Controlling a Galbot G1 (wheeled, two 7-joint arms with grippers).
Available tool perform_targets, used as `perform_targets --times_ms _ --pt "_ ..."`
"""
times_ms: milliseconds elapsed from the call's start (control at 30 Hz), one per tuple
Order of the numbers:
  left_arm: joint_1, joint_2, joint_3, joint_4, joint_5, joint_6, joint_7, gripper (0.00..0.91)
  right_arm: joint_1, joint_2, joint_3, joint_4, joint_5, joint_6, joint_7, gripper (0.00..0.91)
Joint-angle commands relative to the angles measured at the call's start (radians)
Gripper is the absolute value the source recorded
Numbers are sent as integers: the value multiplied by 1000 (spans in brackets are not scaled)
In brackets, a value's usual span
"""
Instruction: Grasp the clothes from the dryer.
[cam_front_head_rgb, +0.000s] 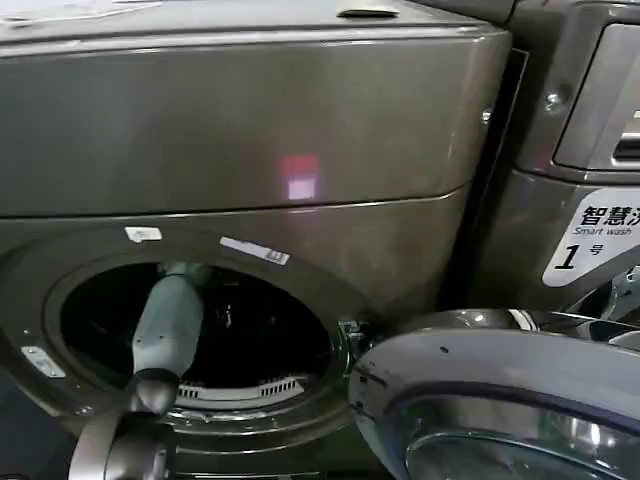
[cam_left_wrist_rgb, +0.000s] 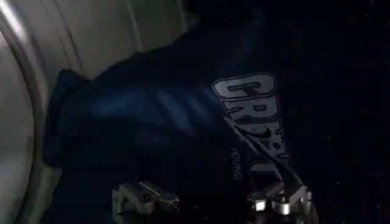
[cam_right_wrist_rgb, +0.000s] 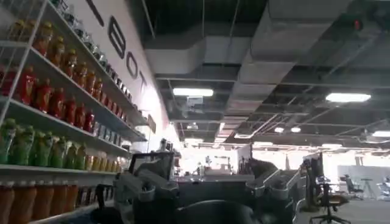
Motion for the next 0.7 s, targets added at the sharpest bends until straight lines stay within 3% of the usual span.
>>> perform_targets --times_ms 33,300,333,367,400,467,500,533,567,700 --pt "-1 5 2 79 -18 -4 -7 907 2 2 -1 3 0 0 1 907" --pt "3 8 0 97 -28 2 -9 907 0 3 -1 2 0 2 1 907" --pt "3 7 0 98 -29 -3 -5 853 1 3 -2 4 0 1 1 907" --pt "3 6 0 98 -31 -5 -4 592 1 3 -2 4 0 1 1 907" --pt "3 6 -1 101 -34 -5 -2 478 2 3 -2 4 0 1 1 907" --pt "3 5 -1 105 -40 -7 3 444 1 3 -2 4 0 1 1 907" --pt "5 4 -1 106 -40 -8 6 273 0 3 -1 3 0 1 1 907" --pt "7 3 -1 106 -39 -7 6 182 -1 2 -1 3 0 1 1 907" --pt "9 4 -1 102 -40 -7 6 137 -1 2 0 3 0 1 1 907" --pt "10 5 -1 99 -53 -6 7 125 -2 3 0 4 0 1 1 907"
